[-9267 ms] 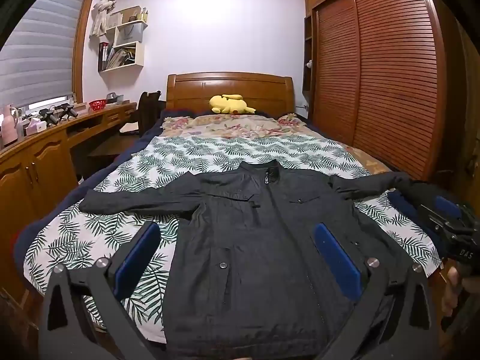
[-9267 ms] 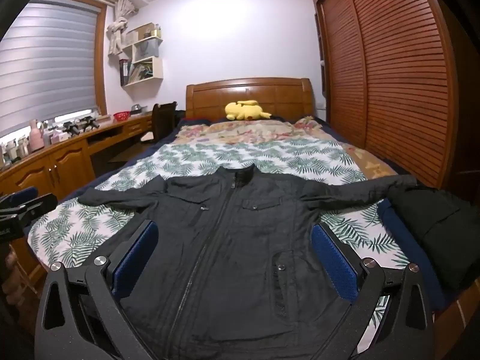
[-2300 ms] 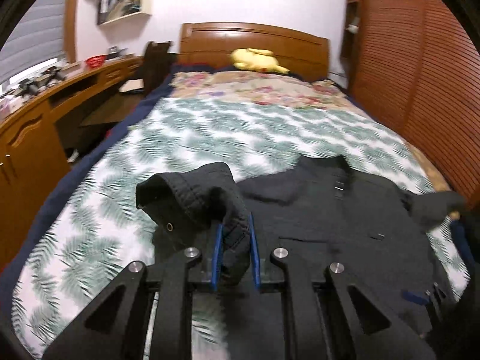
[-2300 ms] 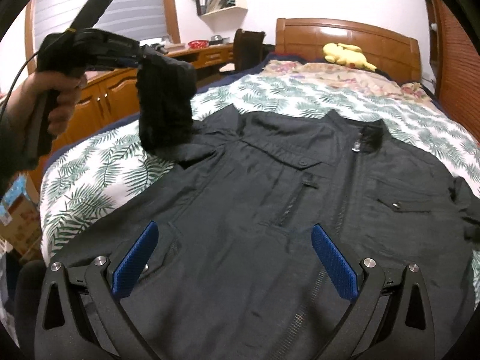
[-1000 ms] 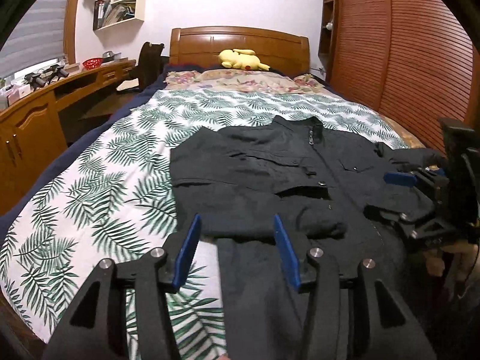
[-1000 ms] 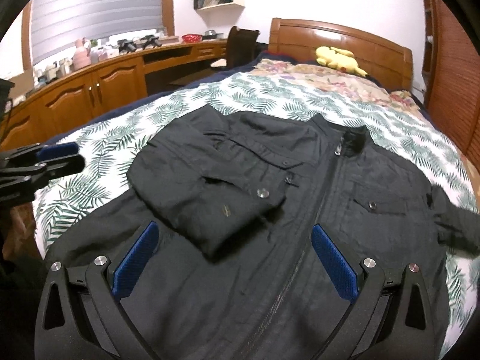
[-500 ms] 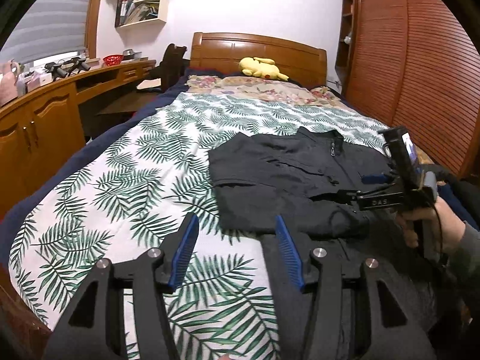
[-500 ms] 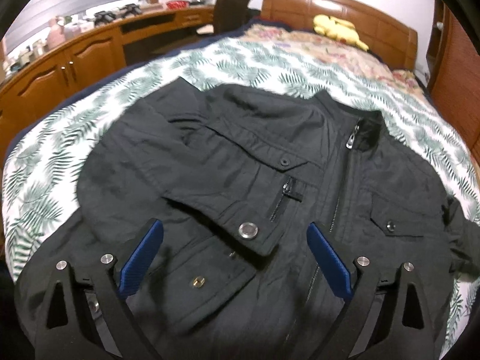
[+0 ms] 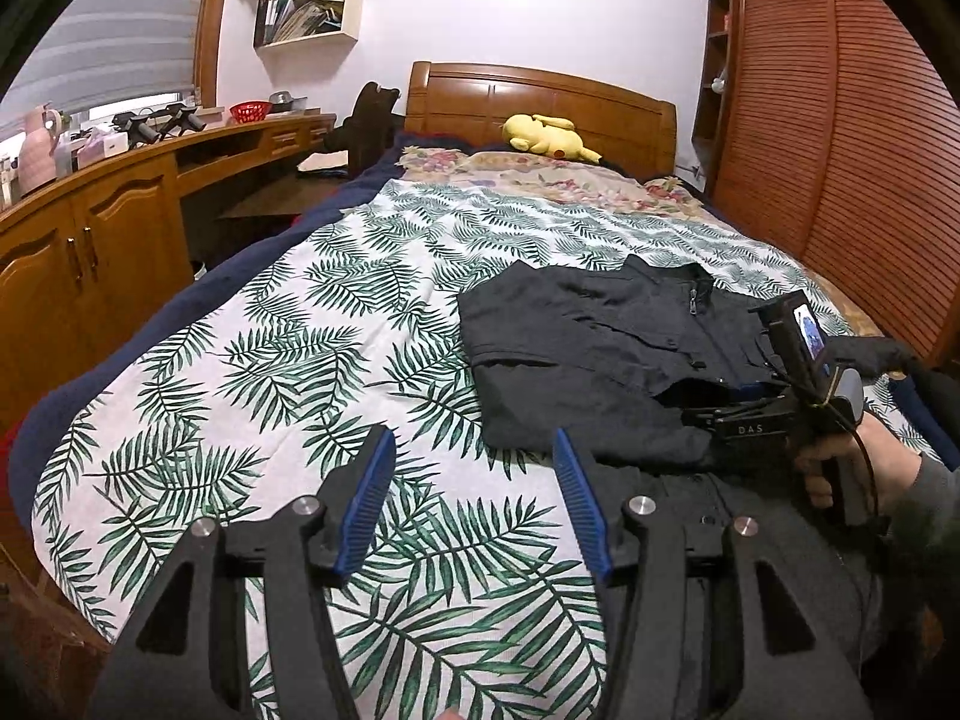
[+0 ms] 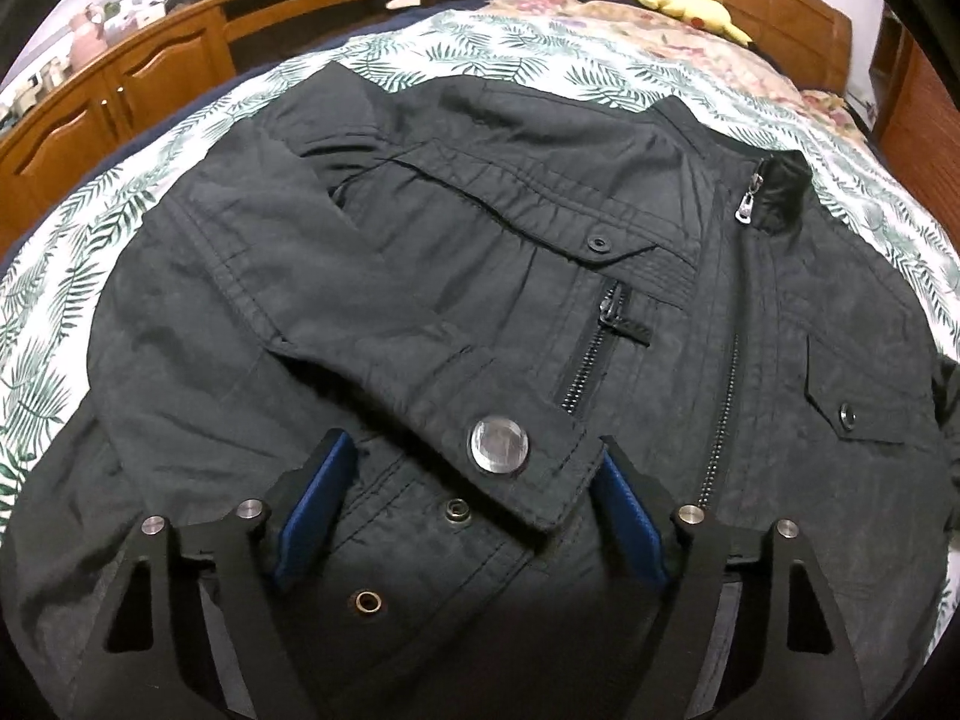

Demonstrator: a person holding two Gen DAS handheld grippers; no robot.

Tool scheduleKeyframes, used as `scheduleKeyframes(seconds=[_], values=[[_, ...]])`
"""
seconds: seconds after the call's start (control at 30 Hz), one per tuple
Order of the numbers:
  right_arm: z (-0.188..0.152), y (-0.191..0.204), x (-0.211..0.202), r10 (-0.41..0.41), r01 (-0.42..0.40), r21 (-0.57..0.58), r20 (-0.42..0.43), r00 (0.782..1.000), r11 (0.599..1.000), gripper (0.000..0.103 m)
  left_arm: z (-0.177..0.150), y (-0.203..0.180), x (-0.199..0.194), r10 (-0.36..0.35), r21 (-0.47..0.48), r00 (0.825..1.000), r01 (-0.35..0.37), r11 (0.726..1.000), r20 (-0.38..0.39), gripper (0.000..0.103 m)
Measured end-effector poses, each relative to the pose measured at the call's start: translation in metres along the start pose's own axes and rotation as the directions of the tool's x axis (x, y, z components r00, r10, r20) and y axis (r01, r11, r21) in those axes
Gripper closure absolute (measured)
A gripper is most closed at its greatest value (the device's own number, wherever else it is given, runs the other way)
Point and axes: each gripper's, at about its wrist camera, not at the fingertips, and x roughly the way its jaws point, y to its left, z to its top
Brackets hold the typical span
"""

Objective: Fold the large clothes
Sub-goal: 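Reach the right gripper to the folded sleeve's buttoned cuff and grasp it, then drag the cuff with the right gripper to straighten the sleeve, then open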

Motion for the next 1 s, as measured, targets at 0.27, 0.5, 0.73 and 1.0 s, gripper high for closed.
scheduleKeyframes(seconds=[0.27, 0.5, 0.73, 1.0], values=[[-0.006, 0.024, -0.013, 0.041, -0.039, -0.071, 0.028, 0.999, 0.997, 0.07, -0.001, -0.003, 0.003, 0.001, 0.009, 1.0, 0.0, 1.0, -0.006, 0.049], [-0.02, 0.046, -0.034, 0.085, -0.071, -0.151, 0.085, 0.993, 0.986, 0.095, 0.002, -0.008, 0.005, -0.003, 0.015, 1.0, 0.003, 1.0, -0.005, 0.049], [-0.031, 0.036, -0.09, 0.087, -0.06, -0.121, 0.234, 0.968, 0.991, 0.097, 0.007, -0.016, 0.003, -0.025, 0.019, 1.0, 0.025, 1.0, 0.011, 0.049], [-0.061, 0.015, -0.158, 0.02, 0.013, -0.096, 0.335, 0.942, 0.995, 0.097, 0.015, -0.035, 0.006, -0.068, 0.029, 0.997, 0.067, 0.997, 0.025, 0.049]])
